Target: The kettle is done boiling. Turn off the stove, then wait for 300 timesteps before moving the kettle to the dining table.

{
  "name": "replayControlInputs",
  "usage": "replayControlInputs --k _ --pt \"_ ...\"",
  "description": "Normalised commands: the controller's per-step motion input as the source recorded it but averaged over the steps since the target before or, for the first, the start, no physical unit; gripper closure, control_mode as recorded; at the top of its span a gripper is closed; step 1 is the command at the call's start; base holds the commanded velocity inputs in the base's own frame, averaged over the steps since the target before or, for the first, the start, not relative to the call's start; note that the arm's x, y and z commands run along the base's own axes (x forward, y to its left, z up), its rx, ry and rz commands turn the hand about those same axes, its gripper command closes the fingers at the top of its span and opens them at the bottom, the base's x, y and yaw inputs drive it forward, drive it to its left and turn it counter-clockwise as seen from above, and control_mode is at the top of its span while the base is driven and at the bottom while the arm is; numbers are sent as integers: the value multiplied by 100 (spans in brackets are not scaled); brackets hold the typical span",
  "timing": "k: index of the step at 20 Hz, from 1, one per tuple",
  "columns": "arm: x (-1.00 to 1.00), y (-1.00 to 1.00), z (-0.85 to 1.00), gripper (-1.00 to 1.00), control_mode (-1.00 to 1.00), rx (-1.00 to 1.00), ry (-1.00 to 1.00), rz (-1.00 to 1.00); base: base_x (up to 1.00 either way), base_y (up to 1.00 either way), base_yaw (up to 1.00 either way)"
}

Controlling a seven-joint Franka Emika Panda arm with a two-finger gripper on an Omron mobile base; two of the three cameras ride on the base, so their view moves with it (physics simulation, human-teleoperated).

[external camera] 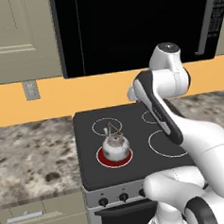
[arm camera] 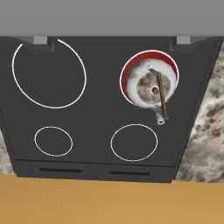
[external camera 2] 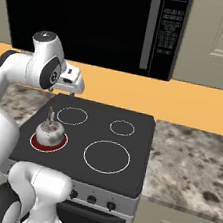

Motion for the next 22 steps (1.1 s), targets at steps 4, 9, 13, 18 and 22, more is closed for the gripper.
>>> replayControlInputs --k 4,9,13,18,22 --pt "-1 22 1 -100 -100 -2 -3 0 0 0 0" --pt "-5 26 2 -100 -100 -4 -5 2 0 0 0" --pt "-9 33 0 -100 -100 -8 -9 3 0 0 0" --pt "-8 40 0 -100 -100 -11 -6 5 0 0 0" --pt "-7 45 0 -100 -100 -15 -4 8 0 0 0"
